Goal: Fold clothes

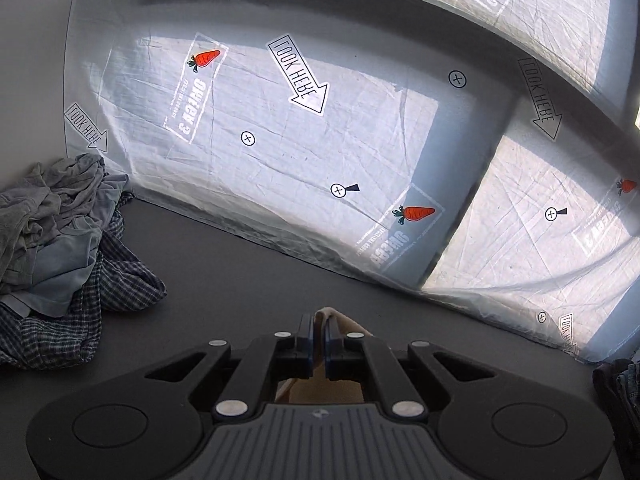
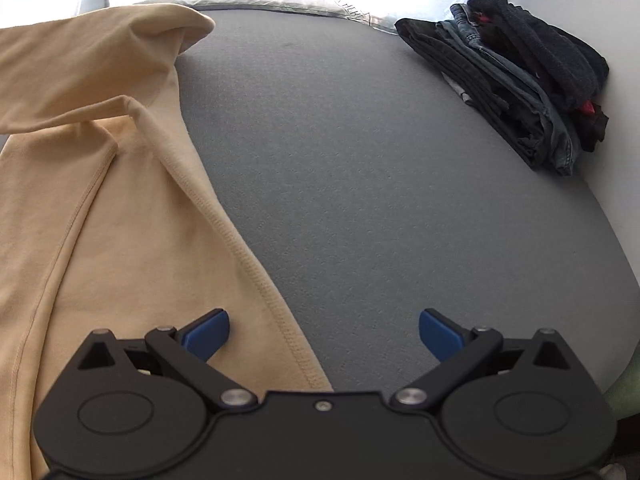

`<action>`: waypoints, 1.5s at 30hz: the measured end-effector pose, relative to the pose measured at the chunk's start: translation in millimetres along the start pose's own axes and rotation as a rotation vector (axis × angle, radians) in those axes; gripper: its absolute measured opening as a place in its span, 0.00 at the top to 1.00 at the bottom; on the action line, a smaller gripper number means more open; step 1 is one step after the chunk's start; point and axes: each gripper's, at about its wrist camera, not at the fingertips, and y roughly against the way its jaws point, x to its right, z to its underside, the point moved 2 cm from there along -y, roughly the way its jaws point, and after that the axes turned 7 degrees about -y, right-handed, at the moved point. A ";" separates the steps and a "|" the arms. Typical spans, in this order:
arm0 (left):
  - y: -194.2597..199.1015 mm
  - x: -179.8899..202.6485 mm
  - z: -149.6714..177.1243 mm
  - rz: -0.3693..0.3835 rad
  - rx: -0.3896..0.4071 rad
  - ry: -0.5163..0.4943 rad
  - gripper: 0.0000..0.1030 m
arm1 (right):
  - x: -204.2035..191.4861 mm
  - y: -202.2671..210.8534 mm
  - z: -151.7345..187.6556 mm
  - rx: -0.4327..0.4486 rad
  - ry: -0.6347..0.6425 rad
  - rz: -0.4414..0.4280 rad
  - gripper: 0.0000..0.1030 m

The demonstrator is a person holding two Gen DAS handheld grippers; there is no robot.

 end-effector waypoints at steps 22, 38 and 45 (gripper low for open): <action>-81.5 -93.8 32.6 -0.136 -0.298 0.019 0.76 | -62.7 34.3 32.8 0.052 0.091 0.077 0.03; 13.0 53.5 187.8 0.130 -0.612 -0.340 0.50 | 7.0 44.7 49.4 0.052 0.140 -0.141 0.19; 58.4 108.8 241.4 0.127 -0.671 -0.483 0.43 | 37.8 42.5 54.3 0.007 0.168 -0.319 0.47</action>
